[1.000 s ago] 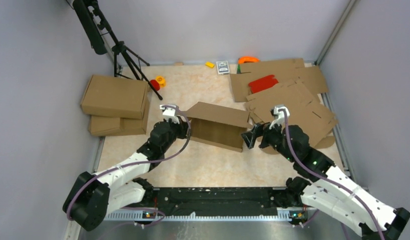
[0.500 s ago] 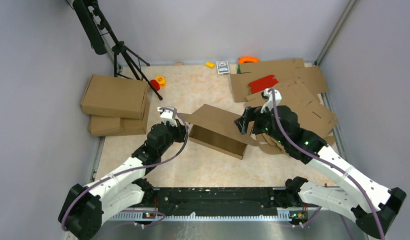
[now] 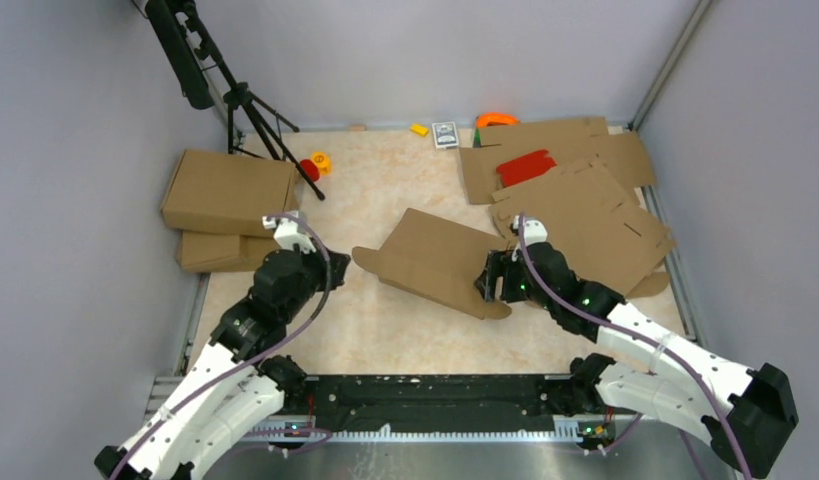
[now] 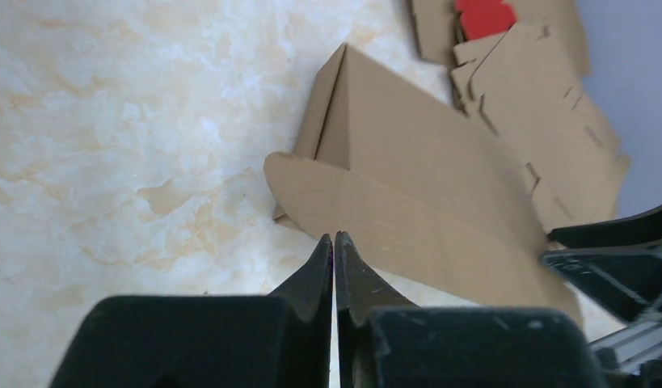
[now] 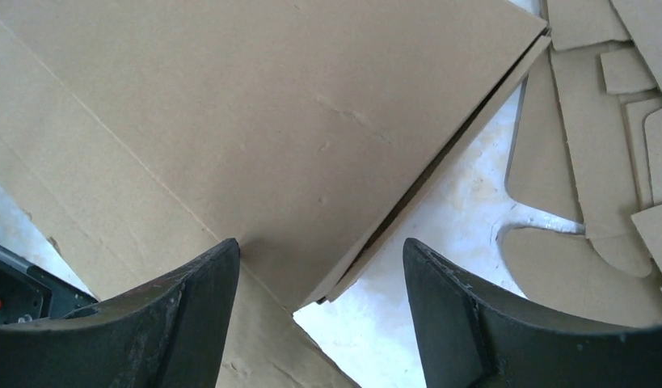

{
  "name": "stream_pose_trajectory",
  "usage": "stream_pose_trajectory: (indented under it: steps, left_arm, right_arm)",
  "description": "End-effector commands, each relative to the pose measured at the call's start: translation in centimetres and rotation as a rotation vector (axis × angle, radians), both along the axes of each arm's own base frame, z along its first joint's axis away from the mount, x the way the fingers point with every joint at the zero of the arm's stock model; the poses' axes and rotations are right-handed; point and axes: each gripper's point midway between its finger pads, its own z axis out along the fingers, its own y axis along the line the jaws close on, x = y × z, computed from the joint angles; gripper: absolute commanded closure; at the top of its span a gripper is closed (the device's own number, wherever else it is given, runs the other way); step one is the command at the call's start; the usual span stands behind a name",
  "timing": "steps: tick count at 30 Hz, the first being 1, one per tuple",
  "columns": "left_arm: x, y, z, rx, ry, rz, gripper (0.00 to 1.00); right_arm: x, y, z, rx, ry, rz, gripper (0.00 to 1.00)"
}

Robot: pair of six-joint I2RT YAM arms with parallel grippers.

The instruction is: Fold the paper box

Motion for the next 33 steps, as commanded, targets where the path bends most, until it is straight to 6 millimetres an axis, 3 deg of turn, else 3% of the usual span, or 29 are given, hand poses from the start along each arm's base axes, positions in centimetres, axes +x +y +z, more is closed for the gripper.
stream_pose_trajectory:
  steps: [1, 4, 8, 11, 13, 14, 17, 20, 26, 30, 33]
  left_arm:
    - [0.3, -0.1, 4.4, -0.054, -0.050, 0.016, 1.00]
    - [1.4, -2.5, 5.2, -0.030, -0.053, -0.088, 1.00]
    - [3.6, -5.3, 5.8, -0.019, -0.004, -0.161, 1.00]
    - [5.7, -6.7, 5.8, 0.005, 0.011, -0.175, 1.00]
    - [6.5, -7.7, 5.5, 0.017, 0.030, -0.202, 1.00]
    - [6.9, -8.0, 5.1, 0.025, 0.046, -0.211, 1.00]
    - [7.6, -8.4, 2.4, 0.058, 0.128, -0.212, 1.00]
    - [7.6, -8.4, -2.0, 0.104, 0.236, -0.206, 1.00]
    - [5.9, -8.0, -9.3, 0.148, 0.423, -0.213, 1.00]
    - [5.1, -7.4, -12.4, 0.166, 0.480, -0.189, 1.00]
    - [5.3, -7.2, -11.7, 0.183, 0.466, -0.187, 1.00]
  right_arm:
    - [0.6, 0.5, 0.4, 0.045, -0.030, -0.027, 0.29]
    - [0.7, 0.3, 0.6, 0.041, -0.042, -0.029, 0.36]
    - [1.2, 0.4, 3.0, 0.028, -0.095, -0.004, 0.49]
    - [1.8, 0.5, 5.2, 0.007, -0.140, 0.010, 0.72]
    - [2.4, 0.4, 6.5, -0.006, -0.159, -0.002, 0.96]
    - [2.6, 0.4, 6.8, -0.013, -0.161, -0.008, 1.00]
    - [2.6, 0.8, 6.0, -0.024, -0.136, 0.005, 1.00]
    - [2.1, 1.1, 3.0, -0.034, -0.075, 0.015, 1.00]
    - [0.7, 0.8, -3.2, -0.063, 0.043, 0.017, 1.00]
    - [0.9, 0.8, -3.3, -0.077, 0.040, 0.021, 1.00]
    - [1.6, 1.3, -0.5, -0.079, -0.005, 0.045, 1.00]
